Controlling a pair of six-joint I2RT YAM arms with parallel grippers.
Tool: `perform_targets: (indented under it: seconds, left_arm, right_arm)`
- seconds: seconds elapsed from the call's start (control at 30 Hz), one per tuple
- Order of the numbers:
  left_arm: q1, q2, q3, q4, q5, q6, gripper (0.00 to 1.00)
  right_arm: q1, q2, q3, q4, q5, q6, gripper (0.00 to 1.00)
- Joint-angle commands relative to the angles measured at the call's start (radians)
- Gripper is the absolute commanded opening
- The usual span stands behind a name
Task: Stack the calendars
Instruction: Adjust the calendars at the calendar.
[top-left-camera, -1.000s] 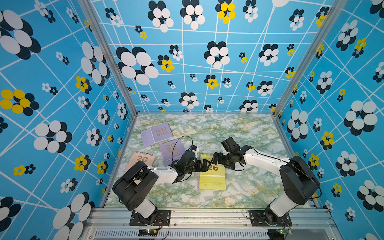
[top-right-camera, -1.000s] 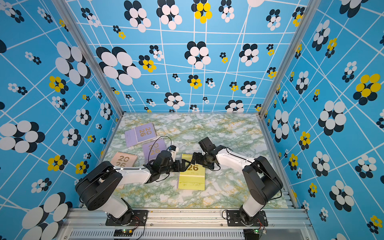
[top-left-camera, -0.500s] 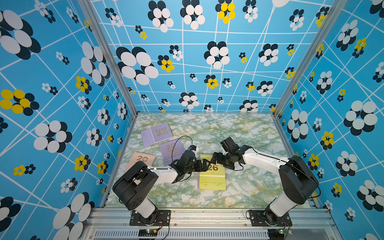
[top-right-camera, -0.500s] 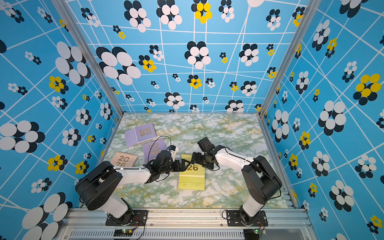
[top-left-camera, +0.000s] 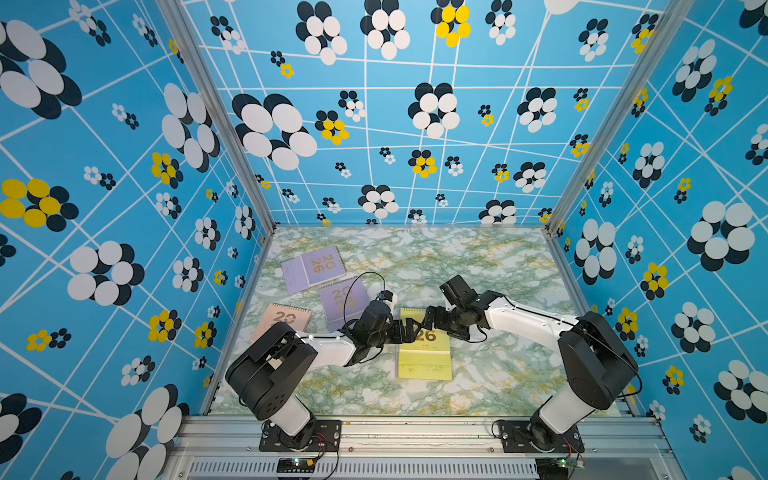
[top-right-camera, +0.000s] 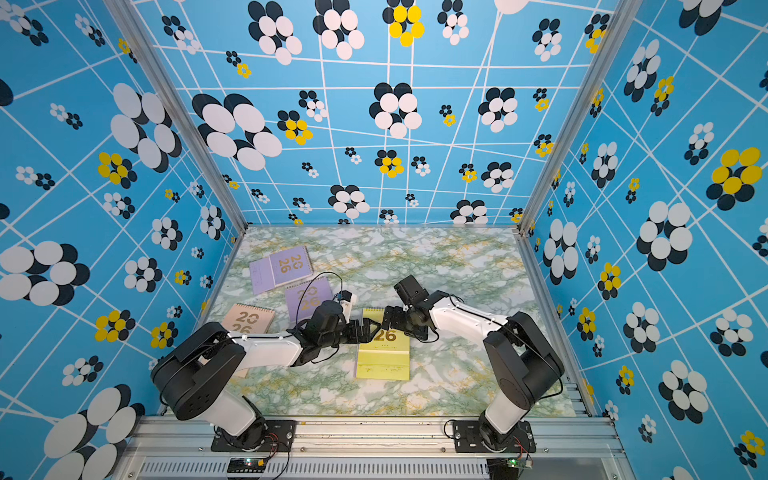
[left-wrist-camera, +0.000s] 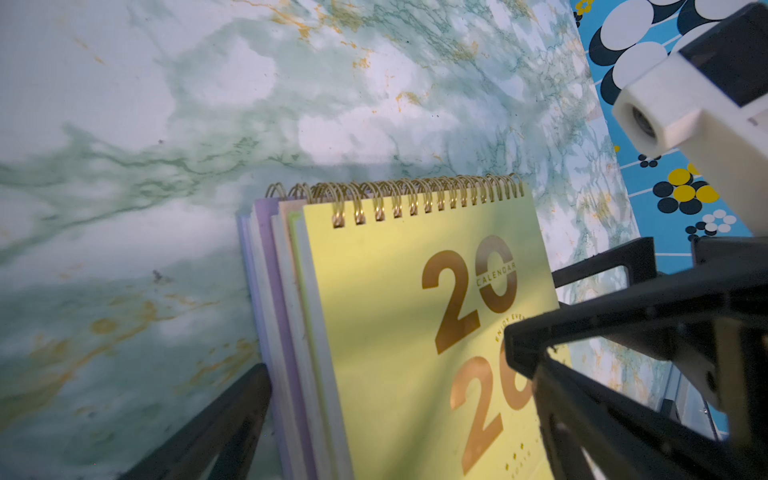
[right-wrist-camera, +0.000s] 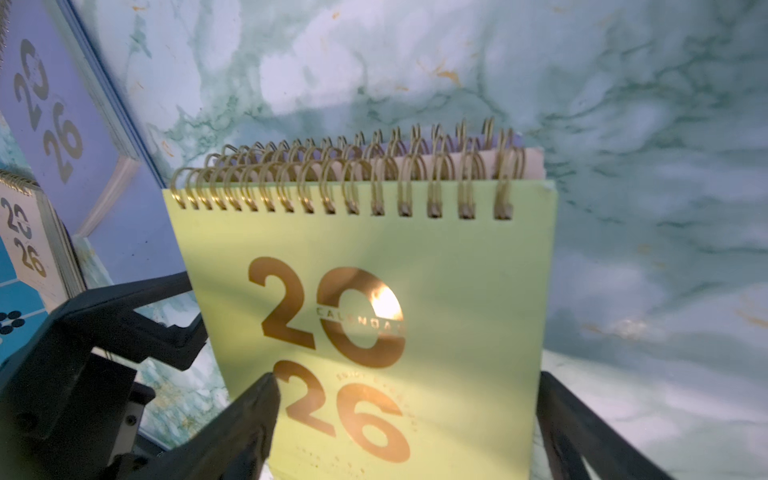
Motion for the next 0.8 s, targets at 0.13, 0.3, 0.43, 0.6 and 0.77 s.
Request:
perform_targets:
  seconds: [0.13, 0.3, 0.43, 0.6, 0.77]
  left_arm:
    - [0.000, 0.011, 0.006, 0.036, 0.020, -0.007, 1.00]
    - [0.000, 0.011, 0.006, 0.037, 0.019, -0.008, 0.99]
    - [0.000, 0.008, 0.007, 0.036, 0.015, -0.009, 1.00]
    - [0.002, 0.009, 0.019, 0.012, -0.004, -0.012, 0.99]
    - [0.012, 0.019, 0.025, 0.018, -0.020, -0.031, 0.99]
  right_arm:
    - [0.018, -0.059, -0.050, -0.023, -0.015, -0.003, 0.97]
    - [0.035, -0.059, -0.040, -0.016, -0.023, 0.008, 0.97]
    - [0.043, -0.055, -0.035, -0.005, -0.030, 0.017, 0.97]
    - [0.052, -0.055, -0.031, -0.005, -0.033, 0.021, 0.97]
    - [0.064, -0.058, -0.038, -0.004, -0.033, 0.028, 0.97]
